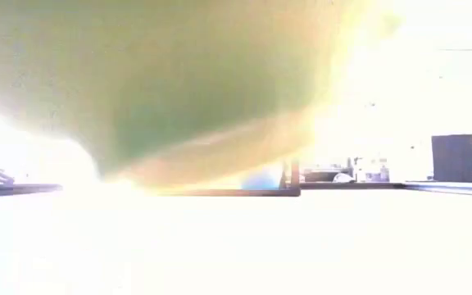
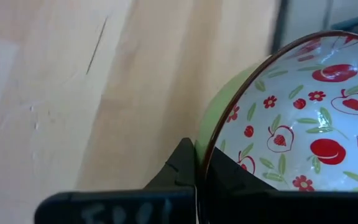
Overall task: Pick & Place Mini bowls
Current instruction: Stack the white bowl on top of the white bowls on the shelf
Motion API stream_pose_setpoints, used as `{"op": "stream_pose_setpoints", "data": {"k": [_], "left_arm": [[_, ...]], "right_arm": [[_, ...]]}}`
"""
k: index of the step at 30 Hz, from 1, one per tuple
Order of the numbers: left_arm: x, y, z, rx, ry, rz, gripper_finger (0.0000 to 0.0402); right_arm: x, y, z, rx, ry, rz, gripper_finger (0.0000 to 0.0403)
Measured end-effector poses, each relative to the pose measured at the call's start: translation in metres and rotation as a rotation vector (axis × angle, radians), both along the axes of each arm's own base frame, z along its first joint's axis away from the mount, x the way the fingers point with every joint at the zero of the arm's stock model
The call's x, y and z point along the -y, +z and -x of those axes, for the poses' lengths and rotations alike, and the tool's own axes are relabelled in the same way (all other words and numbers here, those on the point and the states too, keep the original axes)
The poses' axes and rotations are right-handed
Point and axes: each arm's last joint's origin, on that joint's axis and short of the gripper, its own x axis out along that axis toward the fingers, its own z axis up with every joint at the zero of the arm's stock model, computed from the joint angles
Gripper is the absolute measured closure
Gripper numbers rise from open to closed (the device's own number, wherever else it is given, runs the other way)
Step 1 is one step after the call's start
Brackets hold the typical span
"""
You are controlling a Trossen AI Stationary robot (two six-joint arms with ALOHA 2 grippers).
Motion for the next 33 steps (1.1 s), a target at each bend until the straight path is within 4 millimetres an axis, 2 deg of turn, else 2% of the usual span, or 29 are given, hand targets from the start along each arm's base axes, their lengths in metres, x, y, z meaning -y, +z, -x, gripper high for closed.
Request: {"op": "stream_pose_setpoints", "data": {"k": [5, 10, 21, 25, 33], "left_arm": [[-0.012, 0.024, 0.001, 0.052, 0.054, 0.002, 0.0399], [-0.033, 0.05, -0.001, 0.085, 0.162, 0.033, 0.0399], [-0.084, 0.092, 0.009, -0.004, 0.296, 0.032, 0.0399], [-0.096, 0.096, 0.014, -0.046, 0.282, 0.02, 0.0399], [-0.095, 0.088, 0.028, -0.184, 0.113, 0.023, 0.0399]], "right_arm": [[0.001, 0.001, 0.002, 0.005, 0.005, 0.004, 0.0376], [0.001, 0.002, 0.002, 0.02, 0.044, 0.039, 0.0376], [0.005, 0.004, -0.001, 0.061, 0.024, 0.066, 0.0376], [0.011, 0.005, -0.003, 0.068, -0.018, 0.08, 0.0376], [0.029, 0.005, -0.008, 0.069, -0.1, 0.081, 0.0376]]}}
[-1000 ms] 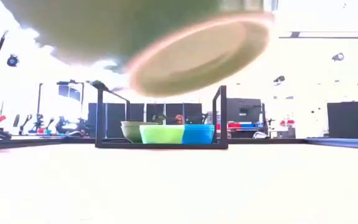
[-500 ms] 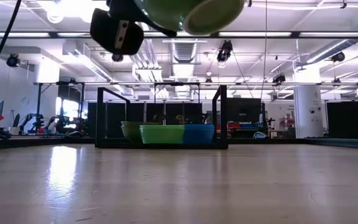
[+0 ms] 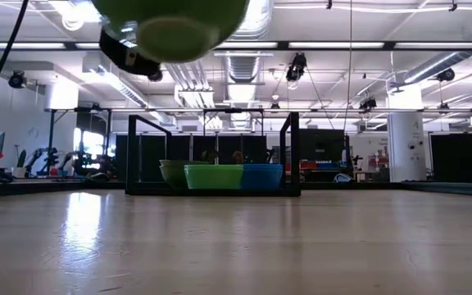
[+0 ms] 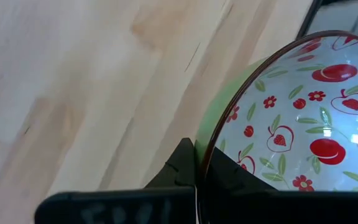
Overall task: Pick & Place Mini bowls
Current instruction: Stack the white bowl on top of the white bowls on the shelf
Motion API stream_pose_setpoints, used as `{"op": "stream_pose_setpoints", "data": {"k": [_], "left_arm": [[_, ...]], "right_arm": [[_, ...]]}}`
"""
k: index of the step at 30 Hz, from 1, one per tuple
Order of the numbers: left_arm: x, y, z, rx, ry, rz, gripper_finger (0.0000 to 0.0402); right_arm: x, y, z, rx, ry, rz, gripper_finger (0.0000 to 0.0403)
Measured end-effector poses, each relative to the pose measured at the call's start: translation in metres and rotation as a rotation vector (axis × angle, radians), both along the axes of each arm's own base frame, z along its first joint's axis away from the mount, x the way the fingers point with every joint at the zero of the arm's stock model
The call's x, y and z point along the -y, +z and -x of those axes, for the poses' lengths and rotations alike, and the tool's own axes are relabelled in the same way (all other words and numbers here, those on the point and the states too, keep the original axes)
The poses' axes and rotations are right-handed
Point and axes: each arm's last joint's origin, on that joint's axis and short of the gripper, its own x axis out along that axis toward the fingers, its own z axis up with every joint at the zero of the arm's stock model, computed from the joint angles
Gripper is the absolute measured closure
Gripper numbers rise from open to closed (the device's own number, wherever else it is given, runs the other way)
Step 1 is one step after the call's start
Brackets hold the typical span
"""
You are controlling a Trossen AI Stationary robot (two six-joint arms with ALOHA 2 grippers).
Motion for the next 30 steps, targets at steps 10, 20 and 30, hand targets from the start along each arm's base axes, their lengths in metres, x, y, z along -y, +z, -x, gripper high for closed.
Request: {"op": "stream_pose_setpoints", "data": {"k": [10, 20, 30], "left_arm": [[0.005, -0.008, 0.022, -0.189, -0.18, 0.005, 0.0399], [-0.006, 0.006, 0.029, -0.147, -0.158, -0.026, 0.0399], [-0.064, 0.047, 0.048, -0.025, 0.112, -0.12, 0.0399]], "right_arm": [[0.017, 0.0, -0.004, 0.0, -0.066, 0.011, 0.0376], [0.019, 0.0, -0.005, 0.0, -0.06, 0.025, 0.0376], [0.028, 0.0, -0.006, 0.002, -0.105, 0.025, 0.0376]]}}
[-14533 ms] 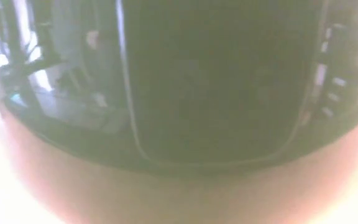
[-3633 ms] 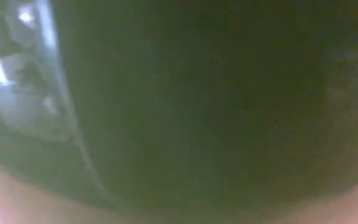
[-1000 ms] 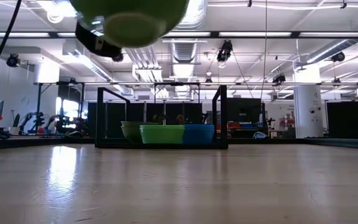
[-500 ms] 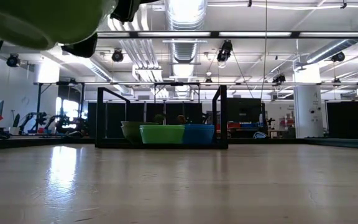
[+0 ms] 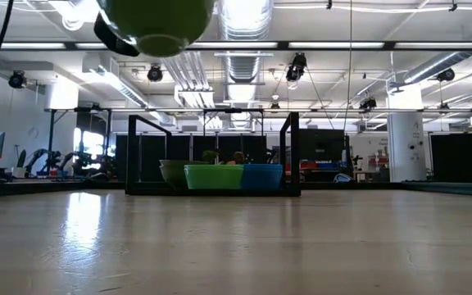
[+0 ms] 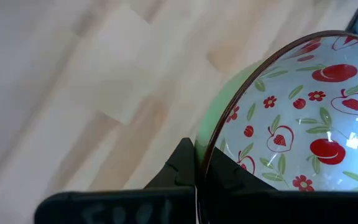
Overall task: Pick & Place Mini bowls
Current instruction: Stack the white bowl on top of the white bowls on the shelf
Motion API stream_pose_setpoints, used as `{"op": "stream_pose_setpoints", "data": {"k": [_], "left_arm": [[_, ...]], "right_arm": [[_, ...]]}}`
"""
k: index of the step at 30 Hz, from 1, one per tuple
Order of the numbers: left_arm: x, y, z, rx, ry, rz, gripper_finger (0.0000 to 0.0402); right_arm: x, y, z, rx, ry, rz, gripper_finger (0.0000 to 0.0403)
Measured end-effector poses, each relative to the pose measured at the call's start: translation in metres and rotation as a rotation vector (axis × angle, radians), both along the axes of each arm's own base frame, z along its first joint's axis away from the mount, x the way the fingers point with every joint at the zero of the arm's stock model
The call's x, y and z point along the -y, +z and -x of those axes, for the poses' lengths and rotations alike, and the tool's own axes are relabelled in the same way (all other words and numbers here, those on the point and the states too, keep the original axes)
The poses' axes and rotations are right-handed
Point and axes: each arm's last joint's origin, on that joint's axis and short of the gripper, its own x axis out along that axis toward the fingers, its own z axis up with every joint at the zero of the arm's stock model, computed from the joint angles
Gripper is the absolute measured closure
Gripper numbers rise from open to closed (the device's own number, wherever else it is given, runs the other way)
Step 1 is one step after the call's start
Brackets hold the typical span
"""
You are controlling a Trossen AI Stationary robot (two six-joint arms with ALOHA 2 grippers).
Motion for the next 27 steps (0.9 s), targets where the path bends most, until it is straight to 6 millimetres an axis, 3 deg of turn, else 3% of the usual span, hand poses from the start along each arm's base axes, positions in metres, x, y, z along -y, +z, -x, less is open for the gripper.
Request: {"op": "stream_pose_setpoints", "data": {"k": [6, 15, 27], "left_arm": [[-0.048, 0.016, 0.014, 0.049, 0.108, -0.036, 0.0399], [-0.133, 0.038, 0.037, 0.108, 0.127, -0.194, 0.0399], [-0.244, 0.034, 0.063, 0.073, 0.219, -0.328, 0.0399]], "right_arm": [[0.01, 0.002, -0.003, 0.038, -0.094, 0.042, 0.0376], [0.023, 0.008, -0.009, 0.112, -0.156, 0.034, 0.0376], [0.043, 0.014, -0.014, 0.197, -0.274, -0.011, 0.0376]]}}
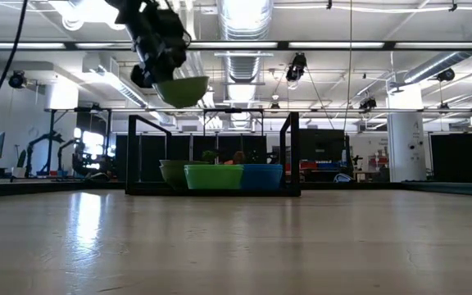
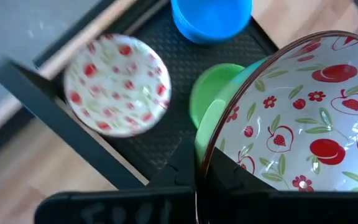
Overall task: Pick & Place Mini bowls
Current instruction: Stack the white bowl on top of the white bowls on the shelf
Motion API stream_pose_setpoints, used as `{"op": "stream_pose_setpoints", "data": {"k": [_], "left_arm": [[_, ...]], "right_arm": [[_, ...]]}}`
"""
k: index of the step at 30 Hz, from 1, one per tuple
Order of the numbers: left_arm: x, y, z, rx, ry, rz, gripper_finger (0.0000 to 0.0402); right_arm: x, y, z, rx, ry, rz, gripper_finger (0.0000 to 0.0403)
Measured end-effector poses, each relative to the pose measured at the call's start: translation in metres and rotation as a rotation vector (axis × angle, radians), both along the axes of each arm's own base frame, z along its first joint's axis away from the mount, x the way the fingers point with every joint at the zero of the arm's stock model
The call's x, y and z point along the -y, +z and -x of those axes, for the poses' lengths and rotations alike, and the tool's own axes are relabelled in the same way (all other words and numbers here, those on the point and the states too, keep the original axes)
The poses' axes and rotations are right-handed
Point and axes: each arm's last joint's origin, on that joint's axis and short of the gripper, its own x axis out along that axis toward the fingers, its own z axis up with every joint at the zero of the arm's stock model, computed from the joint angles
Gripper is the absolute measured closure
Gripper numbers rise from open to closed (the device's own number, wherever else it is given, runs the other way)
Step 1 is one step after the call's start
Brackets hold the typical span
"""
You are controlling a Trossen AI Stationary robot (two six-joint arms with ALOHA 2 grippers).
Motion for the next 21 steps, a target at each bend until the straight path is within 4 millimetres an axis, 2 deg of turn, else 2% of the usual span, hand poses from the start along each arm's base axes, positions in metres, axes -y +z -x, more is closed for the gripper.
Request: {"op": "stream_pose_setpoints", "data": {"k": [9, 14, 21], "left_arm": [[-0.062, -0.005, -0.011, -0.09, -0.186, -0.117, 0.0399], [-0.082, -0.017, -0.025, -0.187, -0.308, -0.157, 0.0399], [-0.102, -0.034, -0.039, -0.284, -0.337, -0.203, 0.0399]], "right_arm": [[0.013, 0.0, 0.001, 0.016, -0.084, -0.042, 0.0376], [0.015, 0.0, 0.001, 0.019, -0.096, -0.05, 0.0376], [0.015, 0.0, 0.001, 0.024, -0.107, -0.066, 0.0376]]}}
